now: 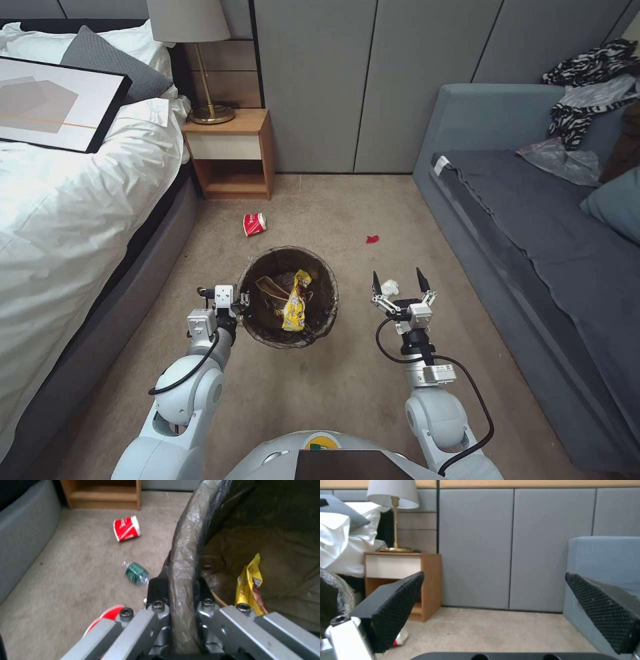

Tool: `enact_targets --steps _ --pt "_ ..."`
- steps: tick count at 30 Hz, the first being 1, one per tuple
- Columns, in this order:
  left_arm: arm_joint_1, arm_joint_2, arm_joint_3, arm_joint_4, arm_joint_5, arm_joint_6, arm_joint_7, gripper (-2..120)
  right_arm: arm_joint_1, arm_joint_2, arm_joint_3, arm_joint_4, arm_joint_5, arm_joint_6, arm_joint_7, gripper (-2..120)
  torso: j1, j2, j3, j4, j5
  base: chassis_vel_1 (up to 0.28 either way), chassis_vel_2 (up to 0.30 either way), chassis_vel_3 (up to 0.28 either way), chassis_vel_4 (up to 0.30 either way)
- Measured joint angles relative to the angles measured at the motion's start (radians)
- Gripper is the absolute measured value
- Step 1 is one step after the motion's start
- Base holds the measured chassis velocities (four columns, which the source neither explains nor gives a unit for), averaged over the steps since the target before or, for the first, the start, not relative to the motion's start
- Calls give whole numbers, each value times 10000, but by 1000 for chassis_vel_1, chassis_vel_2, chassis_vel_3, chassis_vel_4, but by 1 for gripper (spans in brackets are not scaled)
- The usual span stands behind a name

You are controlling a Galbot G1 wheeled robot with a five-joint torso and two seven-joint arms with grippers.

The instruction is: Pick up the trash bin, then pick up the garbage from the floor and place it into the trash bin.

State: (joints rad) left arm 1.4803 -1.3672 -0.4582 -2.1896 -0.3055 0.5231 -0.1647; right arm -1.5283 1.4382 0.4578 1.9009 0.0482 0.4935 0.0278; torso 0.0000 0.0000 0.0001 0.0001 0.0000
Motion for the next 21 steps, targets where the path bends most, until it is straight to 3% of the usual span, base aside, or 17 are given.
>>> enact_targets --steps 11,21 --pt "-19 0 -5 37 5 0 -16 3 231 26 70 -379 -229 639 -223 100 2 0 2 2 1 -219 210 214 -208" --pt "-35 -5 -6 41 5 23 -19 3 398 -35 120 -322 -310 503 -65 100 -1 0 -3 -2 1 -29 17 27 -15"
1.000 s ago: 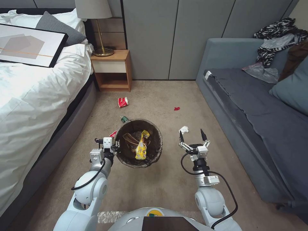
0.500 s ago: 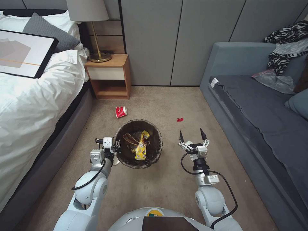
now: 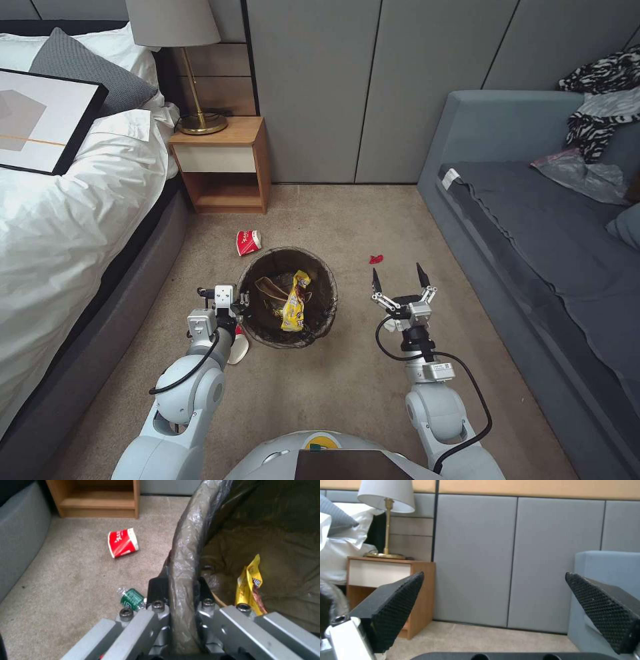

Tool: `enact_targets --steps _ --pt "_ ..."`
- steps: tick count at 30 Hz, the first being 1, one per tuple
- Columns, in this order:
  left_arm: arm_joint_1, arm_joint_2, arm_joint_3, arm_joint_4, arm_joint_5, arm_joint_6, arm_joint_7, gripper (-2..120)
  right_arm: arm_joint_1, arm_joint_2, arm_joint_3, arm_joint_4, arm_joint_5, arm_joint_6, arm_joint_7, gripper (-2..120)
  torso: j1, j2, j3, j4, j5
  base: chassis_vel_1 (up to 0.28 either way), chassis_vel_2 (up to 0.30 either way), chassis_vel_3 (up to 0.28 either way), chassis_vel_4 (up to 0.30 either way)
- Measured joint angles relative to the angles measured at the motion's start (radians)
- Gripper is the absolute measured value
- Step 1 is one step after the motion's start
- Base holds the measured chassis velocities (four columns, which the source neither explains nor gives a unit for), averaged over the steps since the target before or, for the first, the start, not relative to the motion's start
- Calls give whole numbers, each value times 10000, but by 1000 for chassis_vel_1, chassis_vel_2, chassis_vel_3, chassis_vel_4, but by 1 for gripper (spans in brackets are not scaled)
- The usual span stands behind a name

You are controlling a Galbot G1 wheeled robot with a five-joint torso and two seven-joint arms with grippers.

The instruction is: Pick up the trash bin, then pick up the garbage from the floor and place it into the trash bin.

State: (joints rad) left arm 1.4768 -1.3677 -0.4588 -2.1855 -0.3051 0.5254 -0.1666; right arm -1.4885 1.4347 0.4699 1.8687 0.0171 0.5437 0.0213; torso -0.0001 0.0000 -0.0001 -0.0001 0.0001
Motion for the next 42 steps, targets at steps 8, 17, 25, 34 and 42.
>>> enact_targets --steps 8,17,25,34,42 --pt "13 -1 -10 -3 1 1 -2 3 369 -213 -163 297 167 -2623 1158 100 1 0 1 1 0 0 0 0 0" --pt "39 -18 -49 5 9 -4 7 3 1427 -457 -500 -292 1565 -7044 2242 100 1 0 1 2 -1 0 0 0 0" --pt "36 -30 -61 24 9 -7 9 3 2432 -463 -695 -2002 1855 -8060 2461 100 1 0 2 0 0 0 0 0 0" --pt "55 -15 -70 44 11 -7 11 3 3443 -399 -794 -4051 1872 -8055 2451 100 1 0 2 1 0 0 0 0 0" --pt "59 -46 2 67 45 -7 12 3 3963 -325 -842 -5297 1846 -7754 2393 100 1 0 2 0 0 0 0 0 0"
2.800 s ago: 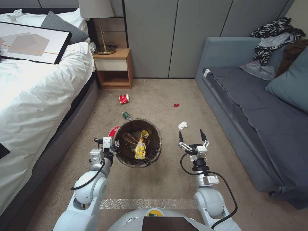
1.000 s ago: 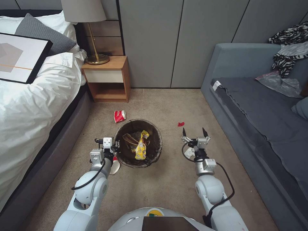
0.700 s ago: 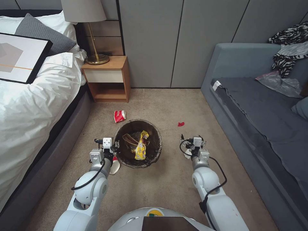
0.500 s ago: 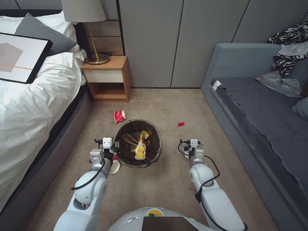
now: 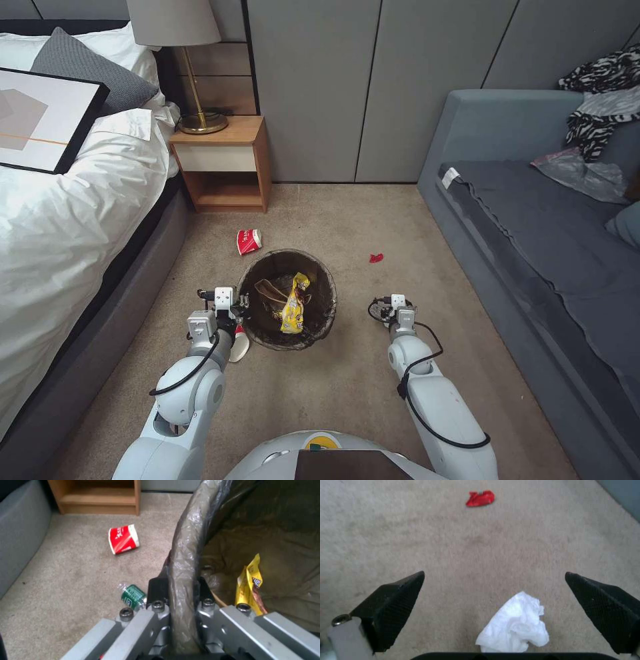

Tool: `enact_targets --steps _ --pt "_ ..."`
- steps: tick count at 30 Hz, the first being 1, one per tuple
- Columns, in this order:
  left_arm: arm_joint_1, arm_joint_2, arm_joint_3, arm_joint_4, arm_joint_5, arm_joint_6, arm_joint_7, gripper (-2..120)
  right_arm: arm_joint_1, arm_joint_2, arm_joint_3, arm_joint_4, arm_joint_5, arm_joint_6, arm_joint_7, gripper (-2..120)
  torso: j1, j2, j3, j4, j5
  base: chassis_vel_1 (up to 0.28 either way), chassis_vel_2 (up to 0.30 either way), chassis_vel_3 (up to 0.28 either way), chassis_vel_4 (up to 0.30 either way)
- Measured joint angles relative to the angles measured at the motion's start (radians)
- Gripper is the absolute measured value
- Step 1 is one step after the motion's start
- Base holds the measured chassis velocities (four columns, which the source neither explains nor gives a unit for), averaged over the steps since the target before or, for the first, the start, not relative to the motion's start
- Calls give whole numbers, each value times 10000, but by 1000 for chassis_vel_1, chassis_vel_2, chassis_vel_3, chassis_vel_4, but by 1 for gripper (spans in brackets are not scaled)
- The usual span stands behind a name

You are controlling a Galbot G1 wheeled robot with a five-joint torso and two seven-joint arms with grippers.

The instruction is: Pick up the trash bin, then pick up the garbage from the floor and place it into the trash bin.

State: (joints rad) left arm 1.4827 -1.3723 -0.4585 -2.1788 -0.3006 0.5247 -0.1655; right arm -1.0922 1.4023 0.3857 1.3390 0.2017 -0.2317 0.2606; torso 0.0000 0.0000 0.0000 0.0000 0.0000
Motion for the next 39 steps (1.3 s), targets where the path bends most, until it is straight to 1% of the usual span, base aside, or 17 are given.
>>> enact_targets --steps 3,4,10,19,22,25,27,28,30,31,34,35,37,38,39 --pt "-2 3 21 13 14 0 0 3 242 68 0 -694 -61 202 -20 100 0 0 0 1 0 0 0 0 0" --pt "-2 3 21 13 14 0 0 3 242 68 0 -694 -61 202 -20 100 0 0 0 1 0 0 0 0 0" --pt "2 11 29 14 22 0 -3 3 531 147 46 -1721 -122 430 -38 100 0 0 0 1 0 0 0 0 0" --pt "12 9 37 14 34 0 -7 3 593 220 166 -2568 -239 723 -164 100 0 0 0 1 0 0 0 0 0" --pt "3 3 55 24 39 1 -8 3 587 232 205 -2785 -267 845 -220 97 0 0 0 0 -1 0 0 0 0" --pt "-2 -5 76 32 47 1 -11 3 620 259 282 -3161 -389 1112 -364 84 0 0 0 0 -1 0 0 0 0" --pt "-2 -5 76 32 47 1 -11 3 620 259 282 -3161 -389 1112 -364 84 0 0 0 0 -1 0 0 0 0" --pt "-2 -6 76 32 51 1 -11 3 663 270 311 -3343 -435 1304 -497 73 0 0 0 0 0 0 0 0 0" --pt "5 -6 74 33 55 1 -11 3 702 272 314 -3426 -452 1370 -535 66 0 0 -1 1 -1 0 0 0 0" --pt "5 -6 74 33 55 1 -11 3 702 272 314 -3426 -452 1370 -535 66 0 0 -1 1 -1 0 0 0 0" --pt "17 -12 71 29 62 1 -11 3 755 287 315 -3529 -465 1476 -578 52 0 1 -1 2 0 0 0 0 0" --pt "17 -12 71 29 62 1 -11 3 755 287 315 -3529 -465 1476 -578 52 0 1 -1 2 0 0 0 0 0" --pt "31 -11 65 26 70 1 -10 3 771 297 316 -3572 -507 1576 -625 39 0 1 -1 2 1 0 0 0 0" --pt "36 -11 64 25 76 1 -10 3 777 297 318 -3583 -525 1607 -639 36 0 1 0 1 0 0 0 0 0" --pt "36 -11 64 25 76 1 -10 3 777 297 318 -3583 -525 1607 -639 36 0 1 0 1 0 0 0 0 0"
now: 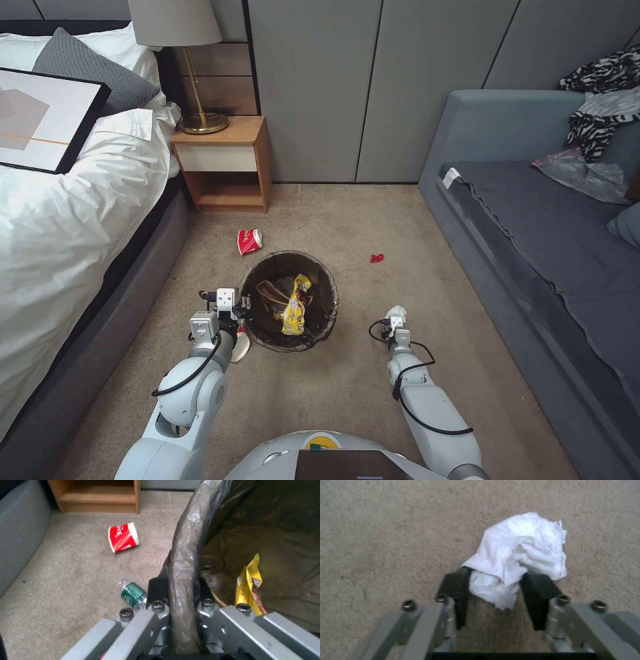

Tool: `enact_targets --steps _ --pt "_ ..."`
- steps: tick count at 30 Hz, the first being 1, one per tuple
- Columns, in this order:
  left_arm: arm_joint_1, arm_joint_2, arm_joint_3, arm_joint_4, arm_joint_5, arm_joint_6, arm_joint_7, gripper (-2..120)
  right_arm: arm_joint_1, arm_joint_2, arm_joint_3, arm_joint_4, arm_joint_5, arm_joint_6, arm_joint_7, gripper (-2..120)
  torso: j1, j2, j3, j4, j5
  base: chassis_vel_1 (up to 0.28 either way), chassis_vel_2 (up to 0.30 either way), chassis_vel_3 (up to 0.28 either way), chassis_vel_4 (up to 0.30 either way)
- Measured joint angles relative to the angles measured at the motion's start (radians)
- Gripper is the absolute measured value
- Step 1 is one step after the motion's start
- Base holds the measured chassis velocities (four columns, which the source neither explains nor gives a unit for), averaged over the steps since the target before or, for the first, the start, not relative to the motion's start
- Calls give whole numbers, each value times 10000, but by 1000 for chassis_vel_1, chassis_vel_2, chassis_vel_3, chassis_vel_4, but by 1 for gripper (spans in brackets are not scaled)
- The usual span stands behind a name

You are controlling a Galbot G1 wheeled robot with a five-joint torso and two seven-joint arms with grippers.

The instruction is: Pick up the trash bin, then pick up the garbage from the floor and place it into the trash bin.

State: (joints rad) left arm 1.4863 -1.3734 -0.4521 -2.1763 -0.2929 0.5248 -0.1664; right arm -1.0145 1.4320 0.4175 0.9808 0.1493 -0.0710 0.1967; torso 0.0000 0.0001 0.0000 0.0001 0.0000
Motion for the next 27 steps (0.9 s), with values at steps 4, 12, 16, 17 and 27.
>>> enact_targets --steps 4,12,16,17,27 --pt "15 1 0 -10 18 0 5 3 25 -7 4 -24 -20 106 -30 19 0 0 0 -3 -3 0 0 0 0" --pt "0 4 8 -19 25 0 7 3 31 -14 52 -90 -73 280 -59 0 0 0 0 -3 -1 0 0 0 0" --pt "-5 9 10 -20 27 0 8 3 26 -23 69 -90 -86 321 -70 0 0 0 0 -2 -1 0 0 0 0" --pt "-6 10 10 -20 27 0 9 3 26 -24 74 -89 -89 343 -70 0 0 0 0 -1 0 0 0 0 0" --pt "-4 16 -3 -9 28 0 16 3 -433 -75 -18 1137 -182 1236 -81 0 0 0 0 -2 1 0 0 0 0"
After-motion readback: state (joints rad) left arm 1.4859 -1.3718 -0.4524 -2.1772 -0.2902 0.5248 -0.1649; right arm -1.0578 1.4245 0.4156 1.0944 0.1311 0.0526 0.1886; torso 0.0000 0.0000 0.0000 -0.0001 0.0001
